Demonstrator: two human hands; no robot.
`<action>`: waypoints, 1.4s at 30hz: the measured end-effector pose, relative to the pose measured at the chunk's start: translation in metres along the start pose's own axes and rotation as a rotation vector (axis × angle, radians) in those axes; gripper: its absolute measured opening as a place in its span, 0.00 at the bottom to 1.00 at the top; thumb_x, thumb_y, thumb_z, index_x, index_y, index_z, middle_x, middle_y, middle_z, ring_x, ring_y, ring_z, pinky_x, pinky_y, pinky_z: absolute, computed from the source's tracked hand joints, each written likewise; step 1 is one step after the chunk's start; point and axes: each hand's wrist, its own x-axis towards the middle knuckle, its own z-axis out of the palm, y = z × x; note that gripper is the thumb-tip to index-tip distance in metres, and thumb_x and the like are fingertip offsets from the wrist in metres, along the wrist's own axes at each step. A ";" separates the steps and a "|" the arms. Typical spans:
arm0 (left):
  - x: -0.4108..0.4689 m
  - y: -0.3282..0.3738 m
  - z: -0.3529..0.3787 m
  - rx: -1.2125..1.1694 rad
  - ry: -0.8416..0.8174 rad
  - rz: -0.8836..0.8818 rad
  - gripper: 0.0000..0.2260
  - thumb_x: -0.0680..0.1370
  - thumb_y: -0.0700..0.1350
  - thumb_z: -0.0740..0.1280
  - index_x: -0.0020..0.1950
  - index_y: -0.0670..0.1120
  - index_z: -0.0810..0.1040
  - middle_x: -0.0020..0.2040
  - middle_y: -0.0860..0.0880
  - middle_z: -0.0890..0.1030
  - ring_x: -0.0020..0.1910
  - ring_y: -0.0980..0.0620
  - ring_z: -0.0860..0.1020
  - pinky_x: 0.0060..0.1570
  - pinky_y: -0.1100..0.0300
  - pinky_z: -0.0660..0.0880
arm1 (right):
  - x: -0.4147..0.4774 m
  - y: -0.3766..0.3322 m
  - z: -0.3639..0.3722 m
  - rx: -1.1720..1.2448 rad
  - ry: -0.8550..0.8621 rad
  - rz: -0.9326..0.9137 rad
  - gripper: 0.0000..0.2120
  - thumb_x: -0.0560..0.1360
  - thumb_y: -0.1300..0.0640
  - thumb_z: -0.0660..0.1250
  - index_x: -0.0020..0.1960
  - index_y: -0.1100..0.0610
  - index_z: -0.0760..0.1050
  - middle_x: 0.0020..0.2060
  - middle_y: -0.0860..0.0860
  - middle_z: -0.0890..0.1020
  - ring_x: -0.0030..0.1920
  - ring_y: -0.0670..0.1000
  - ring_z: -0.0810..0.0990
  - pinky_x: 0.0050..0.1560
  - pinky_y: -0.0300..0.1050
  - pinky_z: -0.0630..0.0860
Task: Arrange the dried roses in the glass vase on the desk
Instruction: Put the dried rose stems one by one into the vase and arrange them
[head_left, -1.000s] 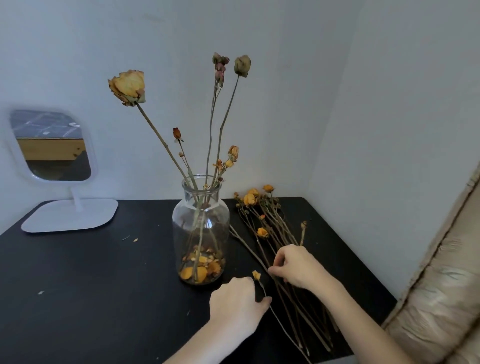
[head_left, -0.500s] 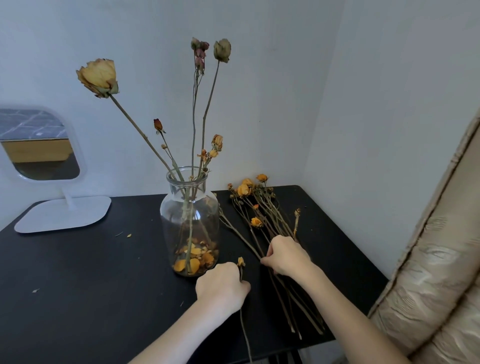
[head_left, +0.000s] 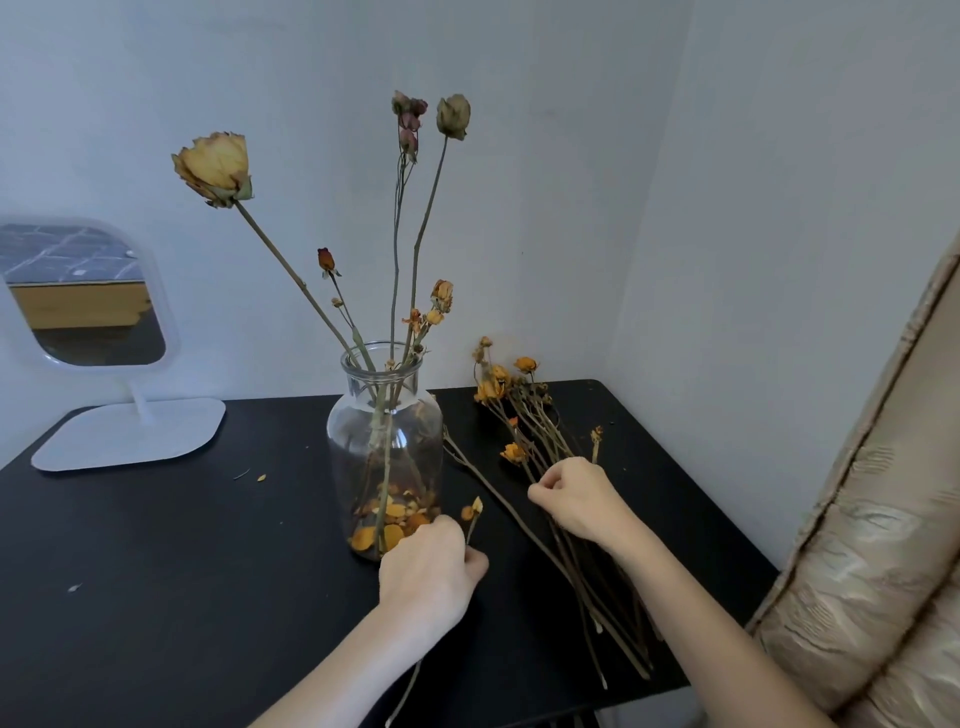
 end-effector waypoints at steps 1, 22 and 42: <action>0.000 -0.001 -0.002 -0.048 0.028 0.010 0.08 0.77 0.49 0.60 0.46 0.45 0.72 0.39 0.51 0.77 0.39 0.49 0.79 0.35 0.59 0.70 | 0.000 -0.001 -0.003 0.046 0.000 -0.014 0.10 0.75 0.54 0.64 0.47 0.60 0.80 0.31 0.51 0.78 0.32 0.46 0.76 0.36 0.38 0.73; 0.014 -0.014 -0.207 -1.334 0.902 0.312 0.09 0.75 0.43 0.68 0.36 0.54 0.79 0.22 0.57 0.65 0.22 0.58 0.60 0.23 0.69 0.60 | -0.016 -0.069 -0.022 0.553 0.297 -0.364 0.05 0.76 0.53 0.63 0.51 0.51 0.75 0.31 0.48 0.78 0.28 0.39 0.75 0.31 0.28 0.74; 0.042 -0.030 -0.151 -0.884 0.904 0.268 0.08 0.74 0.43 0.69 0.39 0.56 0.78 0.23 0.55 0.65 0.26 0.59 0.66 0.34 0.78 0.67 | -0.012 -0.076 -0.021 0.574 0.334 -0.429 0.05 0.76 0.55 0.64 0.45 0.45 0.73 0.30 0.48 0.77 0.30 0.40 0.75 0.34 0.29 0.74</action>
